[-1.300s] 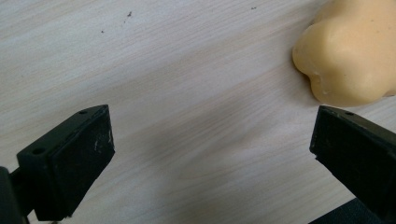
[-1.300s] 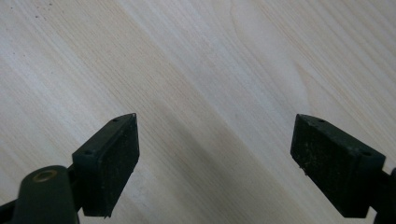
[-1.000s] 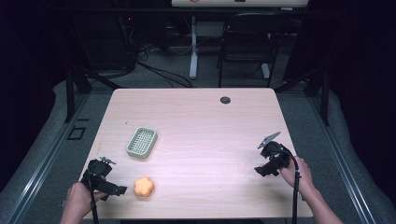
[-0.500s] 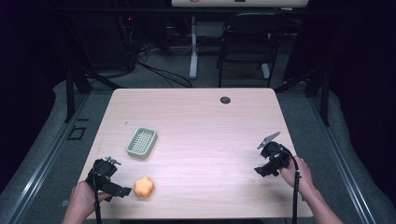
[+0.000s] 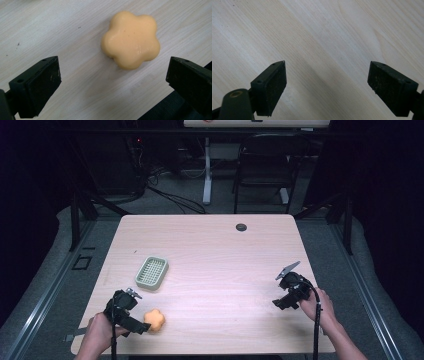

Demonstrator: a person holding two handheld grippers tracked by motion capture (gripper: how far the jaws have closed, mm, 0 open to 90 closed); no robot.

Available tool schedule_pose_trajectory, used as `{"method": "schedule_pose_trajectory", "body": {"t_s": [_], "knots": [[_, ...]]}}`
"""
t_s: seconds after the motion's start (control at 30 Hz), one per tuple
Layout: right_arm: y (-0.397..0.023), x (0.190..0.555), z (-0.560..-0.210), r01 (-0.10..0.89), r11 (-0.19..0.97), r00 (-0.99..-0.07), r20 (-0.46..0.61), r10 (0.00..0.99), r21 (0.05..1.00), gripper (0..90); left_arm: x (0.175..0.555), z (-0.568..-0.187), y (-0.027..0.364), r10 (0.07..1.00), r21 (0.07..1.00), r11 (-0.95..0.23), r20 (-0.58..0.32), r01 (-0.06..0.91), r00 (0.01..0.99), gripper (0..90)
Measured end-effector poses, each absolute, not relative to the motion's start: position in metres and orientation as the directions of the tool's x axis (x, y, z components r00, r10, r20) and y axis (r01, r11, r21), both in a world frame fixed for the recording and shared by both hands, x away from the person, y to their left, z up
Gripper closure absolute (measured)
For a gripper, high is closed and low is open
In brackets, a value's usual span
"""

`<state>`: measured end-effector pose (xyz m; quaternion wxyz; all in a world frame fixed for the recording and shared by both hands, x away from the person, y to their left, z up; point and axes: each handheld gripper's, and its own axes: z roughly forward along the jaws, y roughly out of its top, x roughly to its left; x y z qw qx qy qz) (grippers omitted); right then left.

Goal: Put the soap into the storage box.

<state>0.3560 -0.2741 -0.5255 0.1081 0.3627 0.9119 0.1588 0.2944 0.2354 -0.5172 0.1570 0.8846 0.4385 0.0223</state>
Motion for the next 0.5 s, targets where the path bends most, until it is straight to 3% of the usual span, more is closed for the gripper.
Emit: {"method": "schedule_pose_trajectory", "body": {"t_s": [0.5], "knots": [[-0.273,0.356,-0.527,0.629,0.688,-0.714,-0.08,0.696,0.362,15.2,0.302,-0.526,0.216,0.742,0.268,-0.625,-0.087,0.733,0.664,0.0]]}}
